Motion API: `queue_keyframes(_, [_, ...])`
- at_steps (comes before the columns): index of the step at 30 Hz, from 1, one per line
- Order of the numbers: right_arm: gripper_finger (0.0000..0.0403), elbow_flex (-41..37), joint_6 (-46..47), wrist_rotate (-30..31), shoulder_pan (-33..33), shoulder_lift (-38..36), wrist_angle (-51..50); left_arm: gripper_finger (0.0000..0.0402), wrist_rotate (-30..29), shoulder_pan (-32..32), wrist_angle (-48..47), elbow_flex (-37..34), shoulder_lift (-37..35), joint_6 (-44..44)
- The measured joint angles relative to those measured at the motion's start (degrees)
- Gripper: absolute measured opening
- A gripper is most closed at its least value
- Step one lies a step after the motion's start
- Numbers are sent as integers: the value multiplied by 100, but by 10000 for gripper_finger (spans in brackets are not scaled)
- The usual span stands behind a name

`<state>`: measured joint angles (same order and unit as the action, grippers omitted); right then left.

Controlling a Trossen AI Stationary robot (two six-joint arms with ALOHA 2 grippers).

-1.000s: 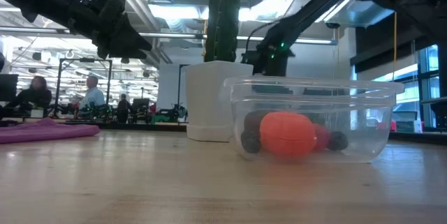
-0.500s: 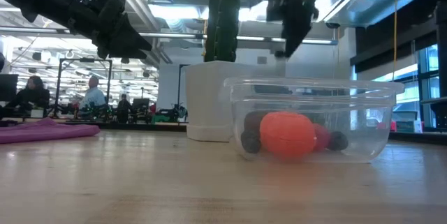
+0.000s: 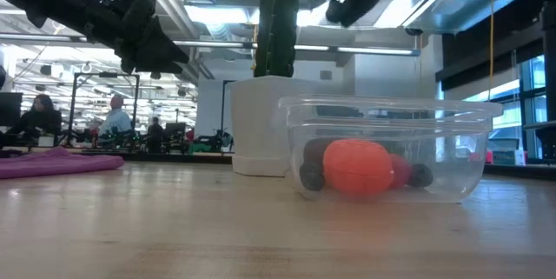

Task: Pick and placing Produce into tupperware
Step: Put the black cherry into the transparent bin, then put the strawberry into the transparent bin

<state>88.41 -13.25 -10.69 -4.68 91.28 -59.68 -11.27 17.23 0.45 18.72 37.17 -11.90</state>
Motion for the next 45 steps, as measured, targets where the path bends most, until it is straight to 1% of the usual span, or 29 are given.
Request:
queue_keyframes(8, [0, -1869, 529, 99, 743, 58, 1882, 244, 46, -2, -30, 0, 0, -157])
queue_keyframes(11, [0, -2366, 695, 192, 947, 58, 2328, 244, 46, 0, -37, 0, -2, -153])
queue_keyframes(14, [0, -2699, 762, 400, 1069, 55, 2750, 244, 46, -2, -42, 0, -2, -153])
queue_keyframes(18, [3, -2908, 856, 528, 1116, 55, 2974, 244, 46, -2, -44, 0, -2, -150])
queue_keyframes(24, [34, -2954, 867, 522, 1116, 49, 2966, 244, 46, -2, -46, 0, -2, -150])
queue_keyframes(32, [57, -2925, 845, 503, 1116, 49, 2917, 244, 46, -2, -48, 0, -2, -148])
queue_keyframes(35, [83, -2776, 841, 502, 1114, 49, 2731, 244, 46, -2, -48, 0, -2, -148])
queue_keyframes(37, [111, -2653, 860, 502, 1114, 45, 2544, 244, 46, -2, -48, 0, -2, -148])
queue_keyframes(40, [168, -2444, 849, 499, 1028, 46, 2159, 244, 46, -2, -48, 0, 0, -148])
queue_keyframes(44, [255, -2120, 704, 522, 759, 44, 1741, 244, 46, -2, -48, 0, -1, -146])
queue_keyframes(45, [276, -2052, 743, 627, 685, 44, 1659, 244, 46, -2, -48, 0, 0, -146])
